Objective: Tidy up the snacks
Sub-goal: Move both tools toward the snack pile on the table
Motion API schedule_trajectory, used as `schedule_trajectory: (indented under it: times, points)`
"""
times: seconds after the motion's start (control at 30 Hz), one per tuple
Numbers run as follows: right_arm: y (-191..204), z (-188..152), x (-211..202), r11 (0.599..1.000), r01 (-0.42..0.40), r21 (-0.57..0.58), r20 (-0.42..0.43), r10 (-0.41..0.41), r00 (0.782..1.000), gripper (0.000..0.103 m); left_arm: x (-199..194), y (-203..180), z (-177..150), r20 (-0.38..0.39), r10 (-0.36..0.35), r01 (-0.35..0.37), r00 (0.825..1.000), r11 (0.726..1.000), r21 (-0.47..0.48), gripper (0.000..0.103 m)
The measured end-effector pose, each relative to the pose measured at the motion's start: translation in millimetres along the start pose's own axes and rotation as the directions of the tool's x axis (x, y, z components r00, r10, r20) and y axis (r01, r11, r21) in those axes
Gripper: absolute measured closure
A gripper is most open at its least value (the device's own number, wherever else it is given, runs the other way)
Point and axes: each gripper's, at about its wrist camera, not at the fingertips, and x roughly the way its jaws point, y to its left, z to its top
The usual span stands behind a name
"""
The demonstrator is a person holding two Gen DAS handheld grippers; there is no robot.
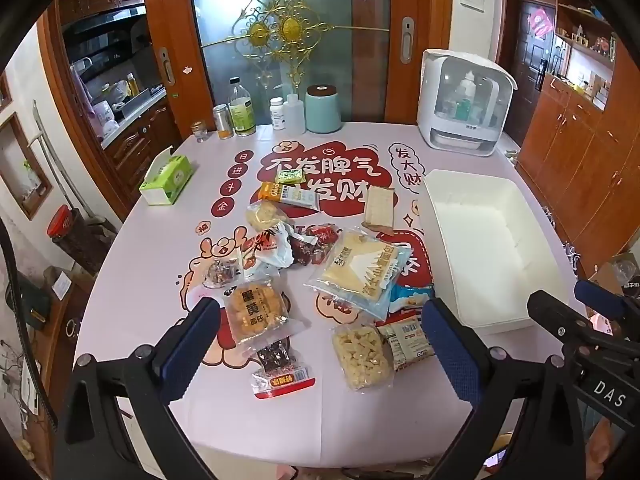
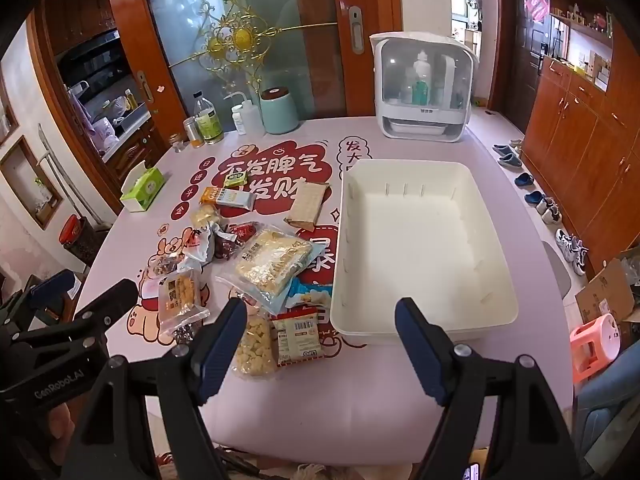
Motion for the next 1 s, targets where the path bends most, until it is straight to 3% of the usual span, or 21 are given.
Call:
schedule_trajectory:
  times: [0.4, 1.0]
  points:
    - [-1.0, -1.7, 2.6, 1.000, -0.005, 0.004, 0.002, 0.005, 1.000, 0.026, 7.9, 1.4, -0.8, -0.043, -0.005, 0.004, 0.999, 1.000, -0.013, 0.003]
    - [-1.7, -4.5, 5.7, 1.000, -0.007, 0.003, -0.007, 0.007, 1.000, 0.026, 8.2, -0.5, -4.7, -0.043, -0.014, 0.013, 0.999, 1.000, -0.006, 0.003]
